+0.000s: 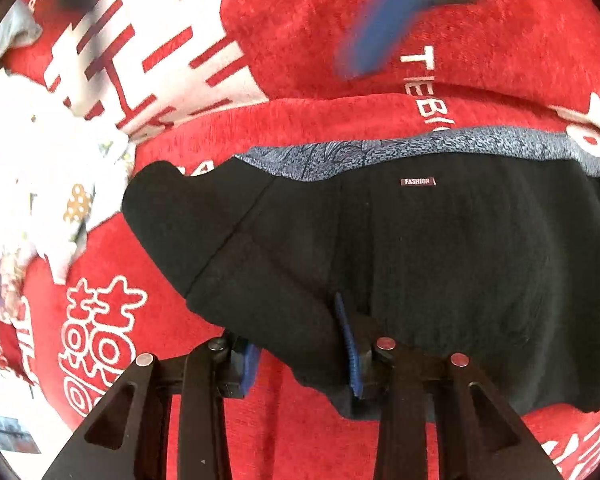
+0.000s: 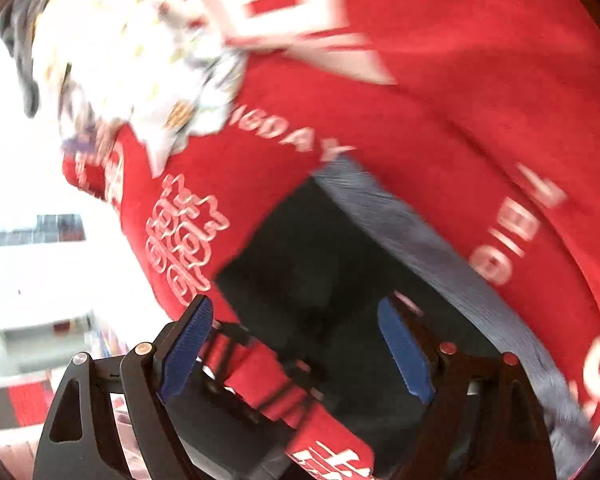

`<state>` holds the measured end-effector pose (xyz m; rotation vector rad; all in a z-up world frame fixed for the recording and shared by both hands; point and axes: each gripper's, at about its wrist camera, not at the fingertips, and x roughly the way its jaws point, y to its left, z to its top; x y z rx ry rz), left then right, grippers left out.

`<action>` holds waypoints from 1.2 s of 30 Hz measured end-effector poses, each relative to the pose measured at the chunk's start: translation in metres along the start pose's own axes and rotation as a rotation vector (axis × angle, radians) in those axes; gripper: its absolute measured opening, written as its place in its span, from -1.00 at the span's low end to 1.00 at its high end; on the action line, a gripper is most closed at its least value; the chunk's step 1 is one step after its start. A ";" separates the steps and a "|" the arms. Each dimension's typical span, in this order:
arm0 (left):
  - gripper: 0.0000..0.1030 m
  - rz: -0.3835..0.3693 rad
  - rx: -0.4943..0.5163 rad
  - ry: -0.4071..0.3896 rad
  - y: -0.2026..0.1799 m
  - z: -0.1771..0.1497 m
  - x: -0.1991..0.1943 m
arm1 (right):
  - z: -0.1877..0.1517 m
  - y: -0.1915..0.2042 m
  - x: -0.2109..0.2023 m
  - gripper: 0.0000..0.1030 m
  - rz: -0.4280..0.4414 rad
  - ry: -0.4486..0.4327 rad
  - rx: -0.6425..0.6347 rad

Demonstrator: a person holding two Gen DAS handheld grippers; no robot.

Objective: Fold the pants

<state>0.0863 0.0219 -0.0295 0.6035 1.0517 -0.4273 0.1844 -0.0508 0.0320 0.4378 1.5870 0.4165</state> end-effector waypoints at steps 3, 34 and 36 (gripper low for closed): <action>-0.31 0.019 0.020 -0.014 -0.001 -0.003 -0.004 | 0.014 0.028 0.040 0.70 0.005 0.119 -0.069; -0.30 -0.182 0.316 -0.341 -0.201 0.081 -0.216 | -0.239 -0.143 -0.191 -0.57 0.322 -0.520 0.221; -0.30 -0.212 0.364 -0.338 -0.232 0.080 -0.220 | -0.270 -0.172 -0.201 -0.57 0.318 -0.555 0.276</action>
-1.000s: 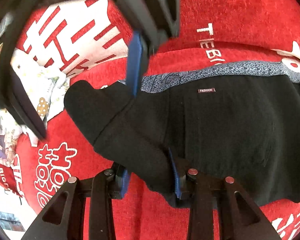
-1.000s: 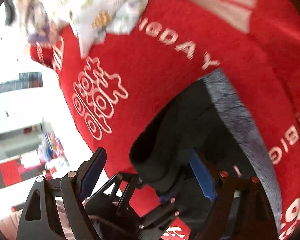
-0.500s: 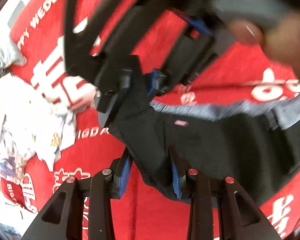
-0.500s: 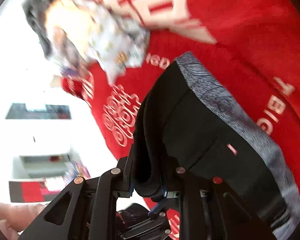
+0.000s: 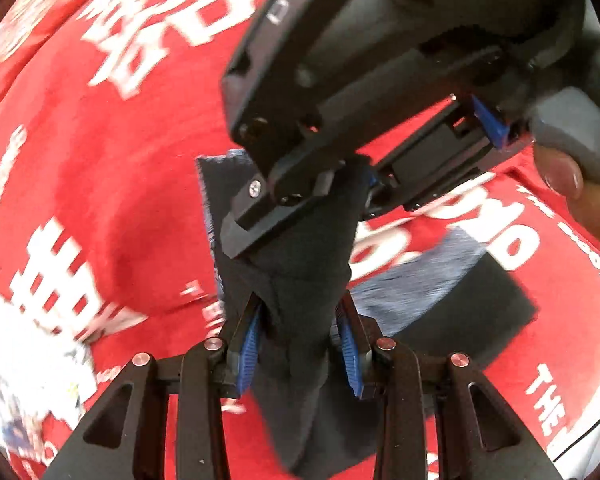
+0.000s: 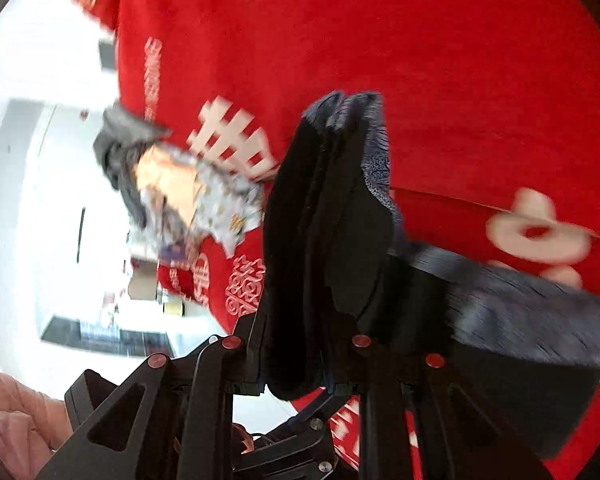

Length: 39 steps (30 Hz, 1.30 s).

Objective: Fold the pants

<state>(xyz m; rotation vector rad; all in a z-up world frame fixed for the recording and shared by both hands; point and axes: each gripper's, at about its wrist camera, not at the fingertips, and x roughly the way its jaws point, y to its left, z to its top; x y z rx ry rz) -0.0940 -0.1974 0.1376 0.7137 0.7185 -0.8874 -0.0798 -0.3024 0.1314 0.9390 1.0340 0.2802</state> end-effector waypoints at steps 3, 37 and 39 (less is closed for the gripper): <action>-0.30 -0.044 0.052 0.011 -0.039 0.010 0.007 | -0.019 -0.044 -0.043 -0.57 -0.013 -0.053 0.079; 0.18 -0.032 -0.064 0.347 -0.016 -0.058 0.044 | -0.125 -0.175 -0.111 -0.27 -0.450 -0.121 0.383; 0.18 -0.036 -0.136 0.399 0.002 -0.068 0.056 | -0.120 -0.159 -0.111 -0.28 -0.451 -0.144 0.331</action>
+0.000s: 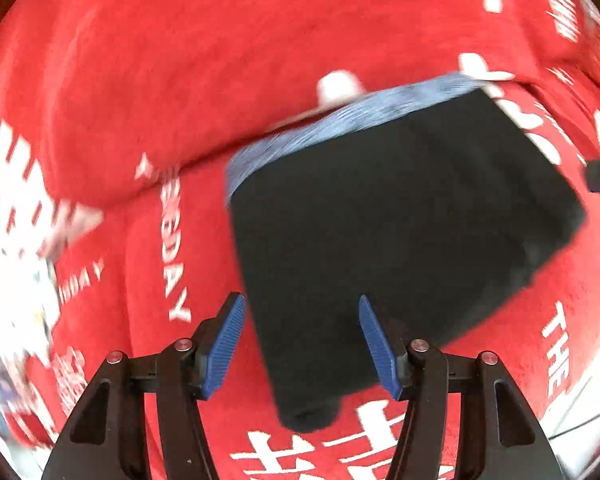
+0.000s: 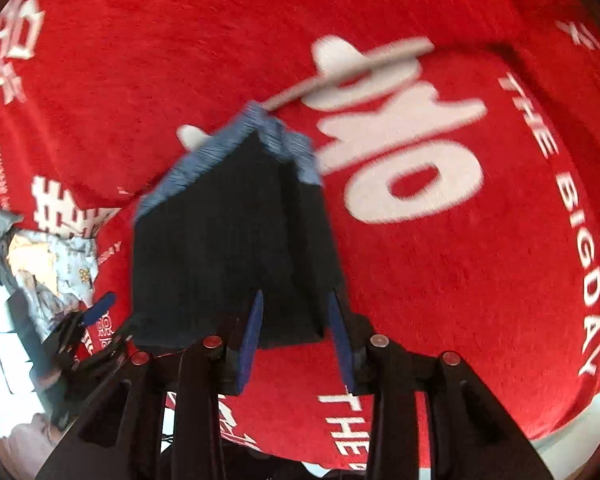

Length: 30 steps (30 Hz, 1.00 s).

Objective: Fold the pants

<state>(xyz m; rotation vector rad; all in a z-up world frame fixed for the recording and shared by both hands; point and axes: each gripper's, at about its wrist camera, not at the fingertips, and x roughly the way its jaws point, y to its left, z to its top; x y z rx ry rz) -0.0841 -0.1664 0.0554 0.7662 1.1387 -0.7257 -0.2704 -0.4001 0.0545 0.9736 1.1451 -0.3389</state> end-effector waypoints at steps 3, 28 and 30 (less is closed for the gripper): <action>0.34 -0.060 -0.072 0.079 0.013 -0.005 0.023 | 0.000 0.024 0.010 -0.28 -0.008 0.010 -0.085; 0.54 -0.197 -0.177 0.157 0.057 -0.010 0.029 | -0.019 0.065 0.057 -0.07 -0.268 0.056 -0.053; 0.54 -0.210 -0.169 0.148 0.064 -0.007 0.027 | -0.020 0.068 0.052 -0.07 -0.262 0.044 -0.033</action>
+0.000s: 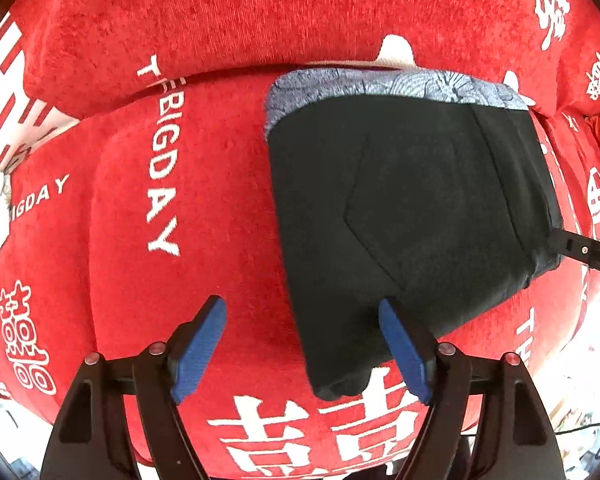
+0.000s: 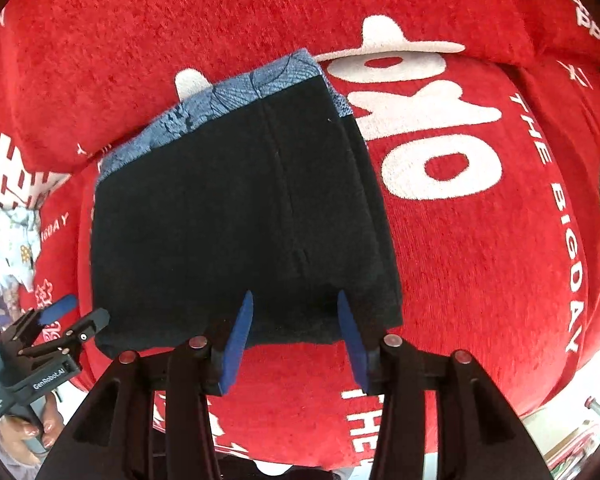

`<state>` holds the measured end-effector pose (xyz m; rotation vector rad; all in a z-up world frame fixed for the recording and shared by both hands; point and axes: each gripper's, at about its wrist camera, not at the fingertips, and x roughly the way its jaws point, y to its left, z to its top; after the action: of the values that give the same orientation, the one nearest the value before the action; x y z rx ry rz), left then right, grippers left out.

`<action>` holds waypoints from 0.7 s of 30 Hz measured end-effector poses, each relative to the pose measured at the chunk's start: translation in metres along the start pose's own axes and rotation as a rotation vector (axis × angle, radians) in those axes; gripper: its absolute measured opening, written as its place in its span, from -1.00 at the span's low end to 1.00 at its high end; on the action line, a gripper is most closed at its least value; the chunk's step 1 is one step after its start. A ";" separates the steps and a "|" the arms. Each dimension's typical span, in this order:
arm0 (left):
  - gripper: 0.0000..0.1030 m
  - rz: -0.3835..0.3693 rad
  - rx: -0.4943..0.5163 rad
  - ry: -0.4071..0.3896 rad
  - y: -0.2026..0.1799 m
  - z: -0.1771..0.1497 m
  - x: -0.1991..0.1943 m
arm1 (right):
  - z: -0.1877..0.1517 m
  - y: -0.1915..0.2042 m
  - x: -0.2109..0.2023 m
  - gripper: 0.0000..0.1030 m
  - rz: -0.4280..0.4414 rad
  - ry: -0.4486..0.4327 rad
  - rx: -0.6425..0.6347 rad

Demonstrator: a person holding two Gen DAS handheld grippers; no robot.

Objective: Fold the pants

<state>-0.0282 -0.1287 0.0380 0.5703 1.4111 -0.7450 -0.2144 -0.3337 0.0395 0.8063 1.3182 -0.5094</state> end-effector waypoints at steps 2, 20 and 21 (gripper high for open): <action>0.54 -0.028 -0.007 -0.030 0.010 0.006 -0.005 | 0.001 0.001 -0.006 -0.07 0.019 -0.014 0.013; 0.58 -0.078 -0.203 -0.053 0.045 0.094 0.041 | 0.146 -0.040 0.034 -0.50 0.252 0.020 0.076; 0.77 -0.076 -0.217 -0.053 0.047 0.094 0.042 | 0.149 -0.041 0.037 -0.54 0.234 0.035 0.064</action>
<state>0.0691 -0.1726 0.0015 0.3269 1.4486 -0.6519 -0.1403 -0.4693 0.0009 1.0116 1.2251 -0.3541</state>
